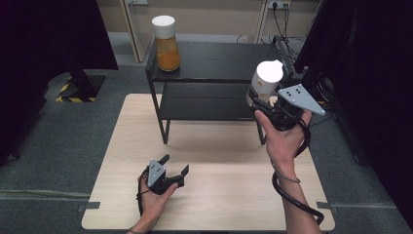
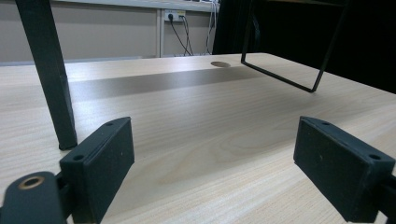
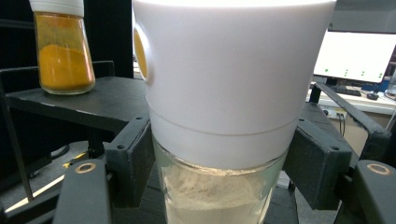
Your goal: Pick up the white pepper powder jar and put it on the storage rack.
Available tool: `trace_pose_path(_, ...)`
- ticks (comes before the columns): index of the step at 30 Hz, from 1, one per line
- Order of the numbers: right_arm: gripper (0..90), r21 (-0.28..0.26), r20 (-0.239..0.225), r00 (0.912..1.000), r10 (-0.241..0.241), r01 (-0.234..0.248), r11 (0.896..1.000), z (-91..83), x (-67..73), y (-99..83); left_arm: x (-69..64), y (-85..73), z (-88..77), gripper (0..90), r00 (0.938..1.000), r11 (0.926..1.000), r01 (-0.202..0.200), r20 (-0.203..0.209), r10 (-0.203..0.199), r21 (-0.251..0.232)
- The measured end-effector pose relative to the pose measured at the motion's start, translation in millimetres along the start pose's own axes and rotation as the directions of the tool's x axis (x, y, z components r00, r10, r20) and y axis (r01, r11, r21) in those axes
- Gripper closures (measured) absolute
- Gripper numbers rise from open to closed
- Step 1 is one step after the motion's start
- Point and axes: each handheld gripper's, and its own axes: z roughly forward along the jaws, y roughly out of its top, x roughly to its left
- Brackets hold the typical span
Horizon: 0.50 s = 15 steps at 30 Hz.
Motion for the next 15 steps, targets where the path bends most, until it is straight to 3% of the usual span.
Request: trace_pose_path(15, 30.7, -0.019, 0.02, 0.9997, 0.013, -0.012, 1.0, 7.1, -2.9, 20.7, 0.7, 0.4, 0.1, 11.9, 1.0, 1.0, 0.003, 0.002, -0.003, 0.002)
